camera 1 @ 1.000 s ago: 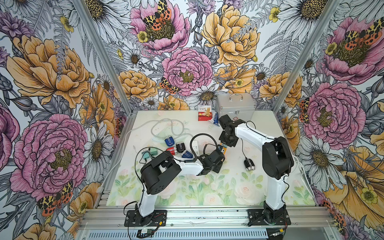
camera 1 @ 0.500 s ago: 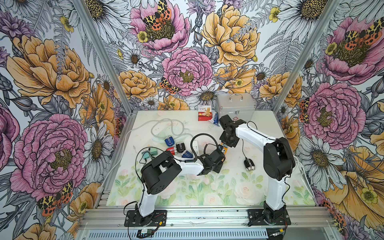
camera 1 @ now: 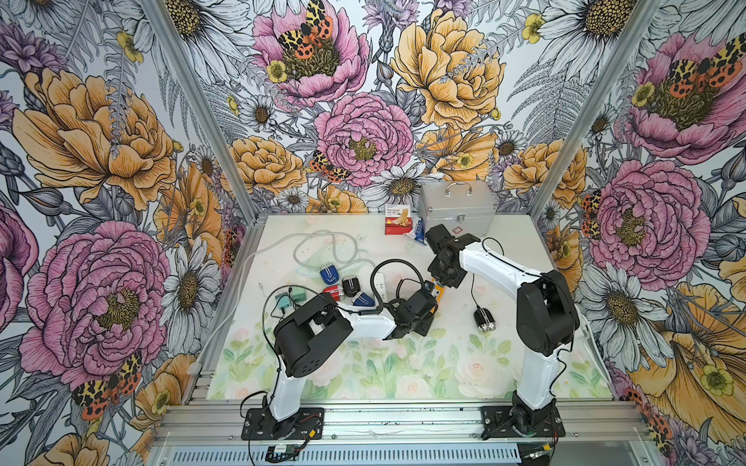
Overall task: Unplug the electric shaver
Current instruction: Remove the plug from the socket.
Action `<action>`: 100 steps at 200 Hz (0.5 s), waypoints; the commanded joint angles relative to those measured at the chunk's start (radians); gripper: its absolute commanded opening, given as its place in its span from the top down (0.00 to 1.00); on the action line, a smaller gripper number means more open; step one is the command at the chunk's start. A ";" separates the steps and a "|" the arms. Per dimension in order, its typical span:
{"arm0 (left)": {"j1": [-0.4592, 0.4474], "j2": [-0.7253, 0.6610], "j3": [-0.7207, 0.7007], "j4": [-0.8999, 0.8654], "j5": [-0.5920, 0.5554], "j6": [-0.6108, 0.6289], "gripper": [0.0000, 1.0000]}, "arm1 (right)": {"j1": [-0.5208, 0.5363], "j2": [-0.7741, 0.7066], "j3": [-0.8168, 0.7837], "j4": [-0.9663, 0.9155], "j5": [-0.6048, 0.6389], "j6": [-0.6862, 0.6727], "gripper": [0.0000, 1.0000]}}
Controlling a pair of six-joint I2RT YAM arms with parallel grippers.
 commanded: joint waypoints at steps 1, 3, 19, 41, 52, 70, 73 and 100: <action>0.029 0.051 0.015 -0.087 0.050 -0.110 0.93 | 0.025 -0.064 -0.004 -0.030 0.040 0.115 0.99; 0.030 0.051 0.016 -0.087 0.051 -0.111 0.93 | 0.027 -0.064 -0.003 -0.030 0.040 0.116 0.99; 0.032 0.053 0.016 -0.087 0.053 -0.114 0.93 | 0.036 -0.054 0.001 -0.032 0.030 0.123 0.99; 0.033 0.048 0.010 -0.083 0.046 -0.114 0.94 | 0.046 -0.048 -0.007 -0.031 0.027 0.145 1.00; 0.033 0.043 0.007 -0.080 0.036 -0.116 0.94 | 0.049 -0.048 -0.014 -0.030 0.023 0.157 1.00; 0.035 0.036 0.008 -0.071 0.036 -0.120 0.94 | 0.052 -0.050 -0.041 -0.028 0.017 0.202 1.00; 0.035 0.037 0.008 -0.071 0.036 -0.121 0.94 | 0.053 -0.051 -0.044 -0.027 0.017 0.206 1.00; 0.036 0.035 0.001 -0.063 0.041 -0.122 0.94 | 0.055 -0.059 -0.059 -0.017 0.014 0.216 1.00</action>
